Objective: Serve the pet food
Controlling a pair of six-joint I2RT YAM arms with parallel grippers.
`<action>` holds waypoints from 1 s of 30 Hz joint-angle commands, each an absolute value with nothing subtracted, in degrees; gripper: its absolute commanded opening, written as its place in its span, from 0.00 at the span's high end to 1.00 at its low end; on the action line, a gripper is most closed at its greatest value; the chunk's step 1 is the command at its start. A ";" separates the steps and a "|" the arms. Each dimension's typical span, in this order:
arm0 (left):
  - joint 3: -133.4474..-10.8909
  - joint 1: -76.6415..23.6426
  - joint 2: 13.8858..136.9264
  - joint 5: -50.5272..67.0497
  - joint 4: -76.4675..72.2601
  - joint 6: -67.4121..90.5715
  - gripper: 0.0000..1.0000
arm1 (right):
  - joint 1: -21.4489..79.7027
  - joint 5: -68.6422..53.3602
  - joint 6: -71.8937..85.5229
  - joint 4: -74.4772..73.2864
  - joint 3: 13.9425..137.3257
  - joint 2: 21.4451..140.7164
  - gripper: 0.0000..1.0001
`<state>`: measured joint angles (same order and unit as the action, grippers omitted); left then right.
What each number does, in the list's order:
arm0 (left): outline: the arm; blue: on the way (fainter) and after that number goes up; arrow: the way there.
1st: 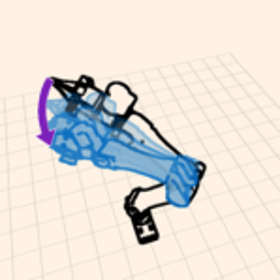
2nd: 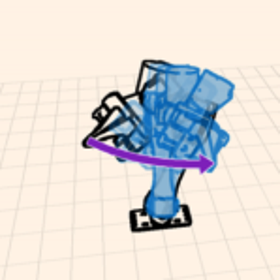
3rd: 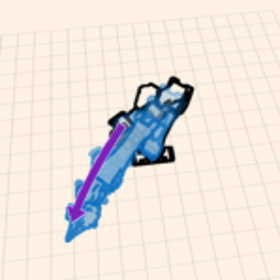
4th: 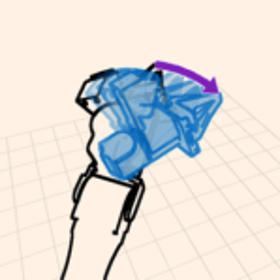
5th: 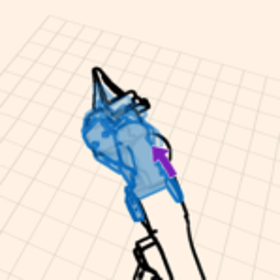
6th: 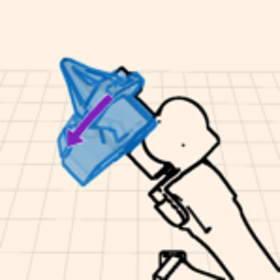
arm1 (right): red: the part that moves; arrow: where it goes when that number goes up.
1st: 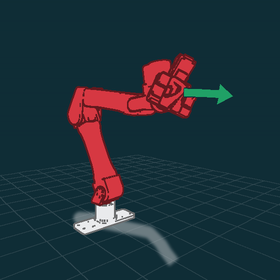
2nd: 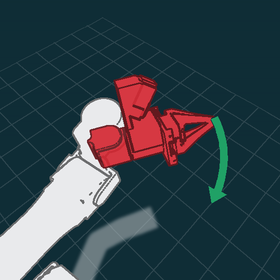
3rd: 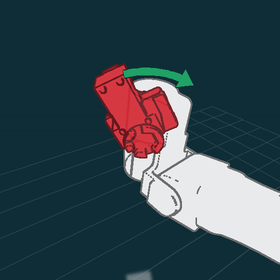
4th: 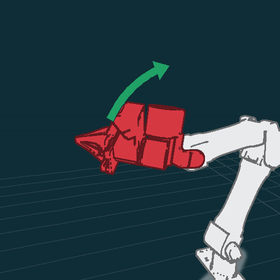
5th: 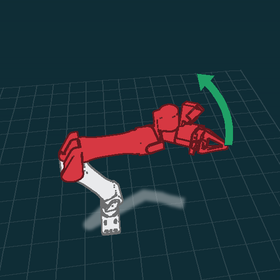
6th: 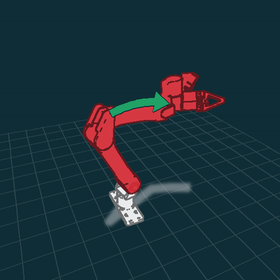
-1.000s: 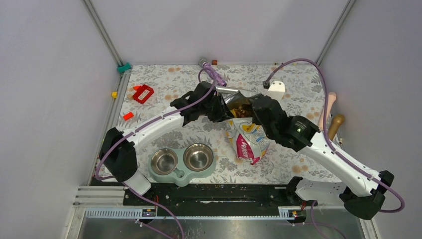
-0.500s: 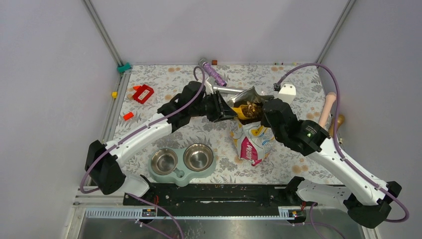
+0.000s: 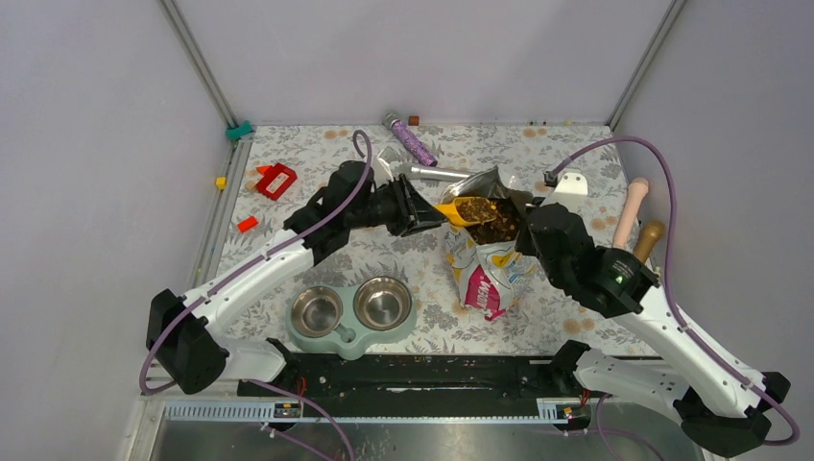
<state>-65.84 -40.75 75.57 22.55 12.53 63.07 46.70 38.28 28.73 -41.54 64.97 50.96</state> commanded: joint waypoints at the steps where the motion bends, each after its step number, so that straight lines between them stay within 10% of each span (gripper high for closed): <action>1: -61.50 -38.93 72.61 29.70 -1.09 68.02 1.00 | 46.41 36.95 28.36 -39.65 65.04 49.82 1.00; 30: -49.77 -36.47 64.81 38.02 -18.07 71.36 1.00 | 46.41 34.54 29.27 -38.17 64.62 46.02 1.00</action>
<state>-51.40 -36.99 65.45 33.87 -7.92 69.04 46.44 35.68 28.73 -41.87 63.66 47.70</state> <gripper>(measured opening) 0.283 0.022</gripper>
